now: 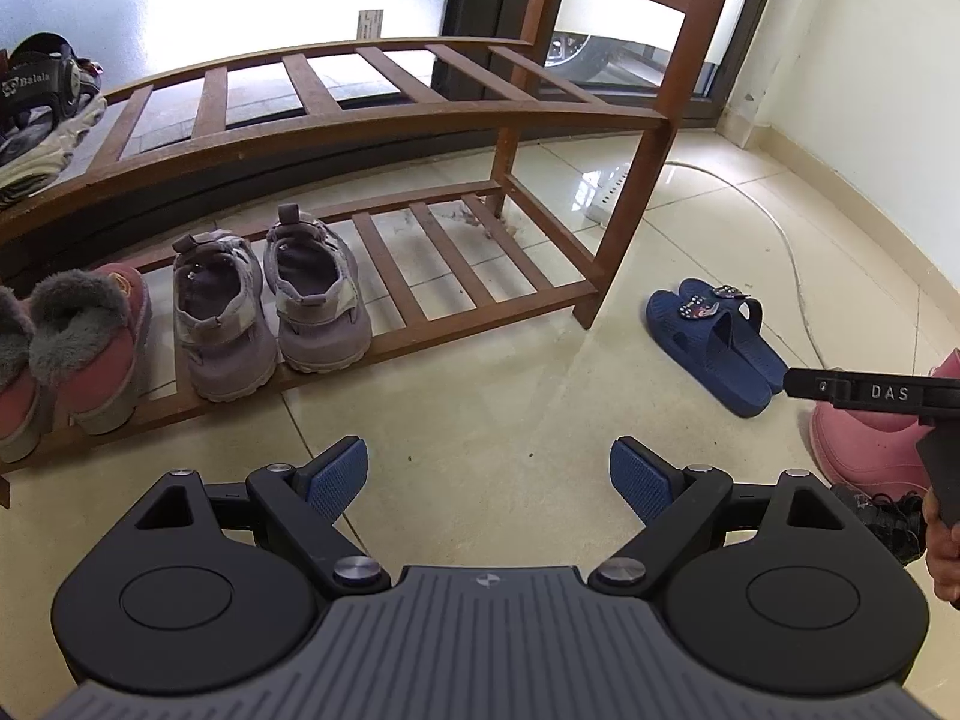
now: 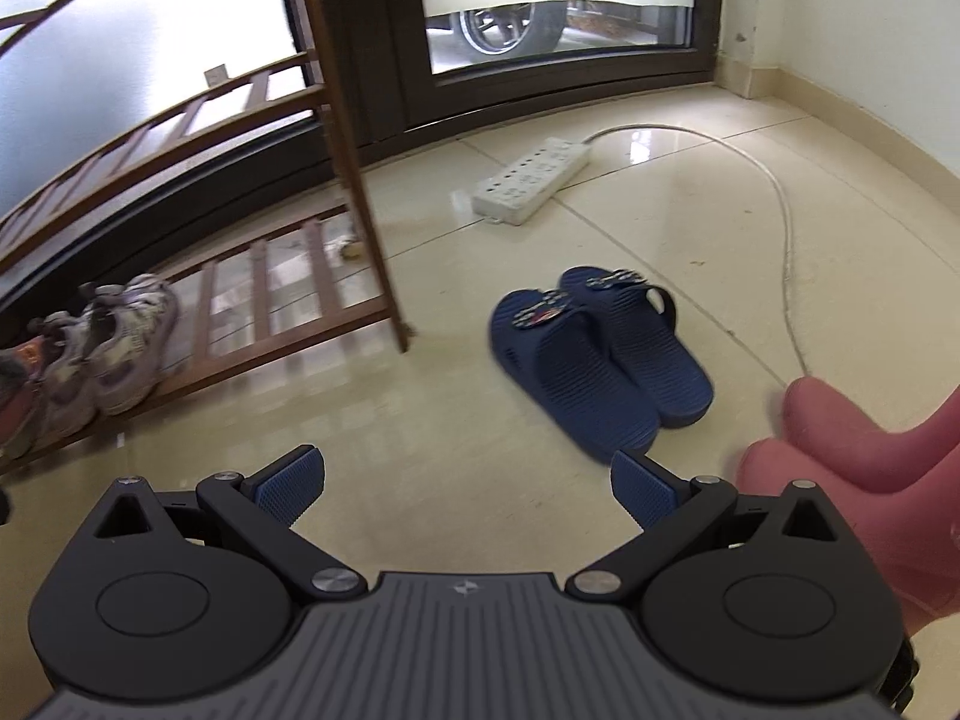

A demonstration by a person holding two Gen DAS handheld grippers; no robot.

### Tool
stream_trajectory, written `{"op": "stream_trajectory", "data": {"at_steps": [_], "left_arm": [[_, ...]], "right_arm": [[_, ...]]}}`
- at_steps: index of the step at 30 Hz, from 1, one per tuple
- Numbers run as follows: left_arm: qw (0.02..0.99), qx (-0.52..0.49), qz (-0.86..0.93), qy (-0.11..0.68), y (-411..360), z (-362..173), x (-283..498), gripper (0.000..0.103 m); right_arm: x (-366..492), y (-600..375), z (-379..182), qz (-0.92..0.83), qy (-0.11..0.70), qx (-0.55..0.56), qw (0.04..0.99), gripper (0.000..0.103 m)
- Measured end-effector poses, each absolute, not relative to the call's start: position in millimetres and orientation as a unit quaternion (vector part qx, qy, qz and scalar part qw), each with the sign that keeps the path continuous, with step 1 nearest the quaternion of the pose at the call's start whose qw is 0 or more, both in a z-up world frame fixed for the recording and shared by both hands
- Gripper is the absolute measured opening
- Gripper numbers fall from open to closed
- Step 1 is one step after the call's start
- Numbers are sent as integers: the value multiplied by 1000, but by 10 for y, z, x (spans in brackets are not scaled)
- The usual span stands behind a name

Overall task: Organize scattered shoes
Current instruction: 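Move both grippers toward the navy blue slides on the floor, then position both grippers over the heels of the navy blue slides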

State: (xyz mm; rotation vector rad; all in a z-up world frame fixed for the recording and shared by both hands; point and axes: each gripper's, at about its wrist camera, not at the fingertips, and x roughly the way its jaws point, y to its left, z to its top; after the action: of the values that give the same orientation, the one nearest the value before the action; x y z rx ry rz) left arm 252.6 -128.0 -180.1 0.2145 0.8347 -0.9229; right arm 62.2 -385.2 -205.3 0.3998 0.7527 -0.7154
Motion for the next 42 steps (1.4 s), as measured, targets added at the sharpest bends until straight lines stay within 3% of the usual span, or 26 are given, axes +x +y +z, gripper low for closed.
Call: {"op": "stream_trajectory", "data": {"at_steps": [4,13,19,36,39,42], "left_arm": [[806,101,-429,396,-1363,-1855,2609,90],[805,105,-423,403,-1556,-2022,2756,90],[803,99,-419,411,-1681,-2163,2827,89],[795,108,-403,440,-1707,-2437,2837,90],[795,109,-400,442,-1669,-2436,2830,90],[796,107,-398,444,-1638,-2430,2821,89]], "right_arm": [[773,-4151,-2218,-365,360,166,842,102],[1105,-4894,-2657,-380,382,172,825,87],[1218,-5332,-2967,-391,416,184,800,65],[1568,-5630,-3218,-351,431,145,819,64],[1605,-5657,-3228,-345,433,145,820,57],[1639,-5662,-3227,-345,436,136,820,29]]}}
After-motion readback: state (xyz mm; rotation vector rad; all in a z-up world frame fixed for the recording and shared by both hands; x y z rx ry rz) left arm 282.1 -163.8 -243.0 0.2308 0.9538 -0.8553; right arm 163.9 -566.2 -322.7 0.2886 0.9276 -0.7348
